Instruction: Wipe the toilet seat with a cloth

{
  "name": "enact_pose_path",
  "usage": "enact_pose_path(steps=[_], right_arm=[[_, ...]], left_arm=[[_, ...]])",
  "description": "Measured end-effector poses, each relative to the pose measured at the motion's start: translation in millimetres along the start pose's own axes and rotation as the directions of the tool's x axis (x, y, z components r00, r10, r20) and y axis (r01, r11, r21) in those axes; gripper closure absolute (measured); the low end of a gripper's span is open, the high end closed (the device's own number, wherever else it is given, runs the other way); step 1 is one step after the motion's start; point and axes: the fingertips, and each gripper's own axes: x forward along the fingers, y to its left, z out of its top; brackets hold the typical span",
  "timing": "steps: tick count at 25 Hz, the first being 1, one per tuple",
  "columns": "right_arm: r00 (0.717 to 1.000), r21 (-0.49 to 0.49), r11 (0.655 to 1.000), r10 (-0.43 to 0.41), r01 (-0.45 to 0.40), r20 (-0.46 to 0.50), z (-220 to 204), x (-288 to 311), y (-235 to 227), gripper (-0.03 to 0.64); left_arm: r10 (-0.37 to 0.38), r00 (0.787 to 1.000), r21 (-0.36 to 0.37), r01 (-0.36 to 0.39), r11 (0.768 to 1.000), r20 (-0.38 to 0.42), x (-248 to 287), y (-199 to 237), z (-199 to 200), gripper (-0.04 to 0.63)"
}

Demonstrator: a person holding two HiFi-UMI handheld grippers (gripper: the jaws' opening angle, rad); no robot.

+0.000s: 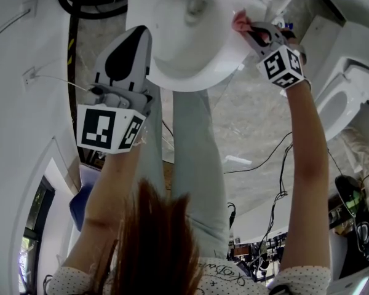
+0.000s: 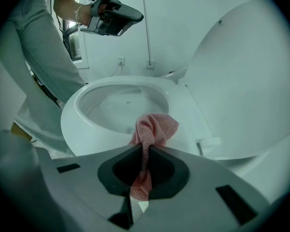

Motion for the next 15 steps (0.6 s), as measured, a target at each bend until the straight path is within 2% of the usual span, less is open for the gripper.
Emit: enact_pose_path(steps=[8, 15], right_arm=[[1.000, 0.054, 0.998, 0.009, -0.011, 0.026, -0.9, -2.3, 15.9, 0.586], [1.000, 0.102, 0.995, 0.017, -0.017, 0.002, -1.3, -1.8, 28.3, 0.586]], left_arm=[[-0.010, 1.000, 0.000, 0.010, 1.000, -0.007, -2.2, -3.7, -4.2, 0.591], [-0.007, 1.000, 0.000, 0.007, 1.000, -0.007, -10.4, -2.0, -6.0, 0.591]])
